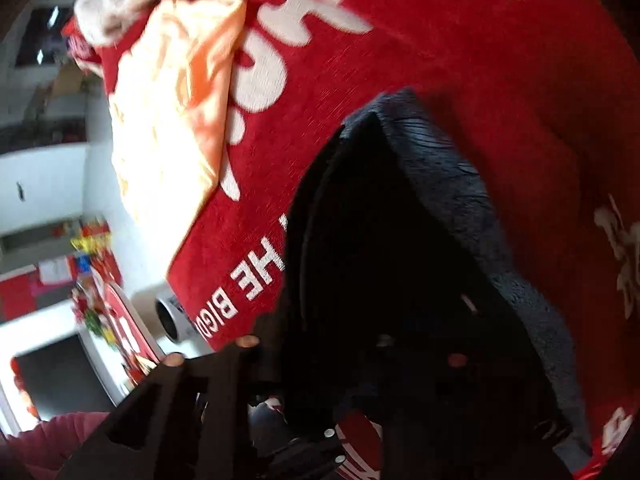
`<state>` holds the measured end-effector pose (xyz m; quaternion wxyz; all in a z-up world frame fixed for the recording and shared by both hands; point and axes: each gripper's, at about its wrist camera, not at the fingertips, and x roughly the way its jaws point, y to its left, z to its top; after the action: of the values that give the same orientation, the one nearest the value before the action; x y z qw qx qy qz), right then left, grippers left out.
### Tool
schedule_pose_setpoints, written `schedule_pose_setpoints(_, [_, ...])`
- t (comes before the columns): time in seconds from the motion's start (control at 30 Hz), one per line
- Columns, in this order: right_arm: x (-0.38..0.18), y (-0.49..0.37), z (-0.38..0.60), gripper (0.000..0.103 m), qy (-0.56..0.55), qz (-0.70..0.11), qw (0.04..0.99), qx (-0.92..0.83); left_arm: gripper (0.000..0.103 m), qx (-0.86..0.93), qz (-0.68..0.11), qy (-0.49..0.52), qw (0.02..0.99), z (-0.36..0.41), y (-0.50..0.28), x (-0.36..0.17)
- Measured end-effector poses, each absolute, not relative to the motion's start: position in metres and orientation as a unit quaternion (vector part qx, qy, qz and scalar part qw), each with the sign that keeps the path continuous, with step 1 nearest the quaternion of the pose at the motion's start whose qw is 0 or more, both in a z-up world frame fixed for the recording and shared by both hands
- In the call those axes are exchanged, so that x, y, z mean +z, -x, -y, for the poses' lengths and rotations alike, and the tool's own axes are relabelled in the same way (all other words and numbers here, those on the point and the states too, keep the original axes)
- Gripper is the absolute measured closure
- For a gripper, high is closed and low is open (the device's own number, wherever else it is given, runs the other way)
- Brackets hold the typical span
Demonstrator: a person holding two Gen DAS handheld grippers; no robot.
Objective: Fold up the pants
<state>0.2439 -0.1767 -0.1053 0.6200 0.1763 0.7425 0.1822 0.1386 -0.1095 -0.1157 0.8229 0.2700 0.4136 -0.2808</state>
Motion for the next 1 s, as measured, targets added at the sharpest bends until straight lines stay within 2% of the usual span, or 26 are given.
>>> schedule_pose_setpoints(0.27, [-0.062,-0.174,0.260,0.082,-0.330,-0.638,0.669,0.190,0.067,-0.338,-0.382,-0.262,0.819,0.142,-0.105,-0.063])
schedule_pose_setpoints(0.63, [-0.001,-0.027,0.385,0.078,-0.450,-0.490,0.734,0.138,0.067,-0.445,-0.334,-0.279,0.783,0.234,-0.010,-0.010])
schedule_pose_setpoints(0.83, [-0.006,0.070,0.457,0.078,-0.508,-0.433,0.740,0.084,0.067,-0.501,-0.322,-0.322,0.736,0.293,0.058,-0.023])
schedule_pose_setpoints(1.0, [-0.053,0.138,0.504,0.078,-0.564,-0.411,0.716,0.028,0.067,-0.527,-0.339,-0.363,0.690,0.330,0.100,-0.068])
